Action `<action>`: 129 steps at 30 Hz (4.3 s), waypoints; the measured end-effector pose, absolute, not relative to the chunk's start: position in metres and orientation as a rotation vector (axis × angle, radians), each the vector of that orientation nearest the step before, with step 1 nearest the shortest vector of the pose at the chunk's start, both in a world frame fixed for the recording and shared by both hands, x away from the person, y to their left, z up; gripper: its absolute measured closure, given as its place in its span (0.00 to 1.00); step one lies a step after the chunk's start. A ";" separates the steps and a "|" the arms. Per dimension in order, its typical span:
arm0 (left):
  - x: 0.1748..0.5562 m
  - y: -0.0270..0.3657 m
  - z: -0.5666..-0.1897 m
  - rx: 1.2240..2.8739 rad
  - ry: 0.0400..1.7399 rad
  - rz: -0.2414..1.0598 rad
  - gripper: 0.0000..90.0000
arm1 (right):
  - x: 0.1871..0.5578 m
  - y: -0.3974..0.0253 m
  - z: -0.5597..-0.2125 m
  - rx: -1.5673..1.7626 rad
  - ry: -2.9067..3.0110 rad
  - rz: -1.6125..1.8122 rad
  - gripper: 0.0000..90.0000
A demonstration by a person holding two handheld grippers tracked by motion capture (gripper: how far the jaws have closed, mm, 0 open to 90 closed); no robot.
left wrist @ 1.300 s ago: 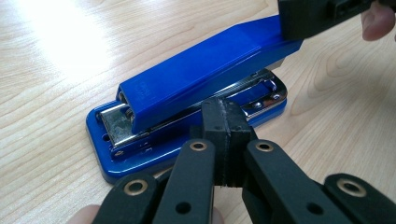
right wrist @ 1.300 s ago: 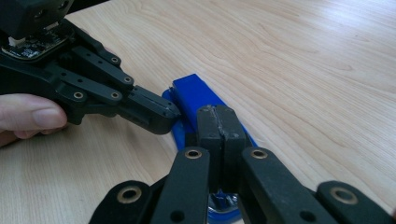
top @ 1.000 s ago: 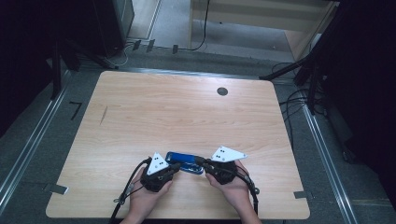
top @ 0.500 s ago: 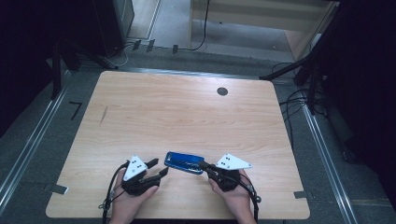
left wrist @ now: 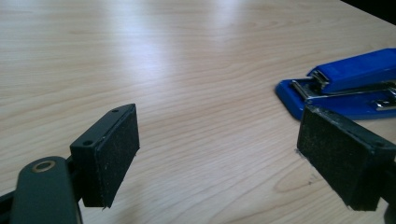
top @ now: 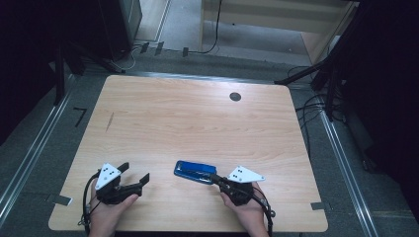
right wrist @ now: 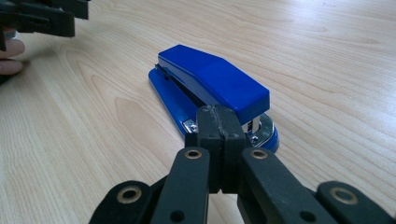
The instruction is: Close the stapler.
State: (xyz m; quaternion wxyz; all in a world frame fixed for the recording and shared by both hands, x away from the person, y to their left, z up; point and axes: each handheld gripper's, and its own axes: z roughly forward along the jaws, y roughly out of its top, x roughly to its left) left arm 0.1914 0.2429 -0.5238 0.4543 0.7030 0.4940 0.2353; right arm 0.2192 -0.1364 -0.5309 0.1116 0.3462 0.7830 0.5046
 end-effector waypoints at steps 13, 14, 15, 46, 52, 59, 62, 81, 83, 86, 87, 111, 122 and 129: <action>0.175 0.322 -0.517 1.638 1.345 0.613 0.10 | 0.221 -0.135 -0.536 1.017 2.306 1.467 1.00; 0.175 0.327 -0.518 1.626 1.363 0.618 0.10 | 0.221 -0.135 -0.536 1.019 2.308 1.469 1.00; 0.175 0.332 -0.519 1.615 1.384 0.623 0.10 | 0.222 -0.134 -0.536 1.019 2.308 1.468 1.00; 0.181 0.334 -0.523 1.631 1.427 0.620 0.14 | 0.243 -0.136 -0.540 1.072 2.253 1.454 1.00; 0.181 0.334 -0.523 1.635 1.429 0.620 0.14 | 0.243 -0.137 -0.540 1.062 2.274 1.461 1.00; 0.181 0.334 -0.523 1.637 1.431 0.621 0.14 | 0.238 -0.153 -0.531 1.078 2.243 1.558 0.75; 0.181 0.334 -0.523 1.632 1.431 0.621 0.14 | 0.240 -0.165 -0.528 1.131 2.216 1.598 0.67; 0.183 0.333 -0.523 1.649 1.433 0.619 0.14 | 0.226 -0.209 -0.520 1.194 2.134 1.472 0.00; 0.183 0.333 -0.524 1.645 1.433 0.617 0.14 | 0.225 -0.215 -0.521 1.212 2.128 1.468 0.00; 0.182 0.333 -0.524 1.638 1.437 0.617 0.14 | 0.224 -0.223 -0.521 1.234 2.106 1.459 0.00; 0.182 0.333 -0.524 1.637 1.438 0.618 0.14 | 0.223 -0.227 -0.522 1.239 2.096 1.455 0.00; 0.183 0.334 -0.524 1.635 1.438 0.613 0.14 | 0.205 -0.313 -0.539 1.392 1.941 1.350 0.00; 0.183 0.336 -0.524 1.633 1.436 0.593 0.14 | 0.197 -0.348 -0.546 1.494 1.865 1.305 0.00; 0.183 0.335 -0.524 1.638 1.435 0.588 0.14 | 0.195 -0.367 -0.550 1.540 1.809 1.277 0.00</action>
